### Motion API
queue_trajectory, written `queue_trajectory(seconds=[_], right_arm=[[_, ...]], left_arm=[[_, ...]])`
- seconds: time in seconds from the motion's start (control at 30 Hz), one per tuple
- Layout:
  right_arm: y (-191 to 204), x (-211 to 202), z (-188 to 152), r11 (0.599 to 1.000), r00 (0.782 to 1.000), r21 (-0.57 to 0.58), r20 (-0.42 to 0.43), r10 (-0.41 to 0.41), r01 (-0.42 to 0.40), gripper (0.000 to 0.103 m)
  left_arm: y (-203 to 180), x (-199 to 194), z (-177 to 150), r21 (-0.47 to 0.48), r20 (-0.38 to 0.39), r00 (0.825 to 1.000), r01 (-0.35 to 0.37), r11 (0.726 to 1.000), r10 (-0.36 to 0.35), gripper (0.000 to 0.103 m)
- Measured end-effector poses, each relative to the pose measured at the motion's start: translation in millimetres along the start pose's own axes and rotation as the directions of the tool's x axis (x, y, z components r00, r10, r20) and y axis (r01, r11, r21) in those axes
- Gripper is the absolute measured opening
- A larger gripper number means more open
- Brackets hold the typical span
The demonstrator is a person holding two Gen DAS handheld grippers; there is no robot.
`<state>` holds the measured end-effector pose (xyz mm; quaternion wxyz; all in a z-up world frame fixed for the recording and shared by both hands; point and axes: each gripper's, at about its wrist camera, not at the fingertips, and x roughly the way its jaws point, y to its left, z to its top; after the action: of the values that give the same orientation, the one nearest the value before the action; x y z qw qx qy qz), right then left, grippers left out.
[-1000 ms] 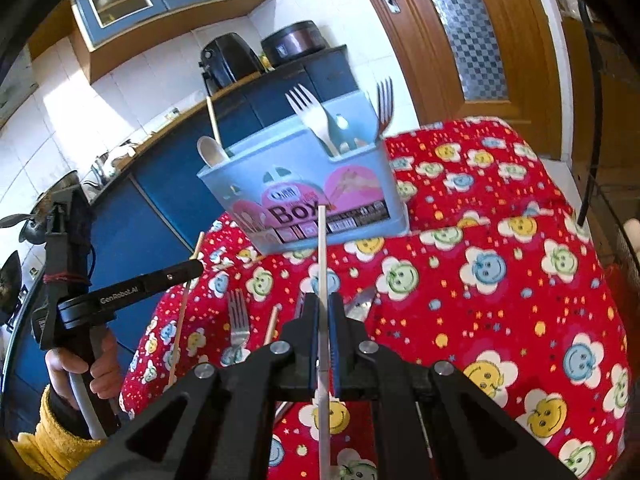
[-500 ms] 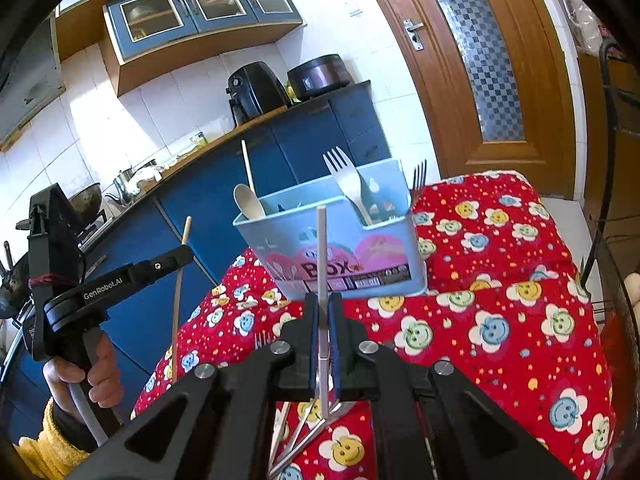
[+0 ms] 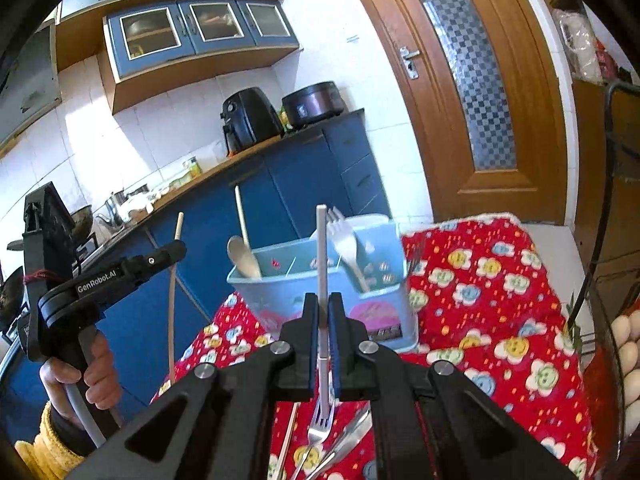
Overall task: Organize utensils
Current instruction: 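Lift both chopsticks and carry them over the blue caddy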
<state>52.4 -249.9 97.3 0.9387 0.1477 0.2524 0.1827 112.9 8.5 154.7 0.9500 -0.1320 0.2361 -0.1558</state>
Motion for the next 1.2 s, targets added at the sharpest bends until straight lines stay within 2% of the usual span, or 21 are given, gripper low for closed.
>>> queue_trajectory(seconds=[0.27, 0.53, 0.77, 0.93, 1.2], right_arm=[[-2, 3, 35, 0.999, 0.998, -0.031, 0.054, -0.041, 0.043, 0.006], [1, 10, 69, 0.994, 0.991, -0.06, 0.098, -0.086, 0.092, 0.006], [0, 31, 84, 0.985, 0.98, -0.074, 0.135, -0.145, 0.156, 0.006], [-10, 55, 81, 0.982, 0.98, -0.054, 0.093, -0.175, 0.181, 0.006], [-16, 77, 67, 0.977, 0.979, -0.065, 0.043, -0.201, 0.203, 0.006]], left_arm=[[-9, 11, 43, 0.005, 0.114, 0.993, 0.015, 1.0, -0.015, 0.004], [-17, 30, 72, 0.011, 0.236, 0.972, -0.004, 1.0, 0.001, 0.004], [-14, 53, 70, 0.018, 0.292, 0.956, -0.024, 1.0, 0.018, 0.004], [-9, 64, 62, 0.027, 0.318, 0.947, -0.045, 0.999, 0.034, 0.004], [0, 77, 56, -0.009, 0.334, 0.942, -0.031, 0.999, 0.032, 0.004]])
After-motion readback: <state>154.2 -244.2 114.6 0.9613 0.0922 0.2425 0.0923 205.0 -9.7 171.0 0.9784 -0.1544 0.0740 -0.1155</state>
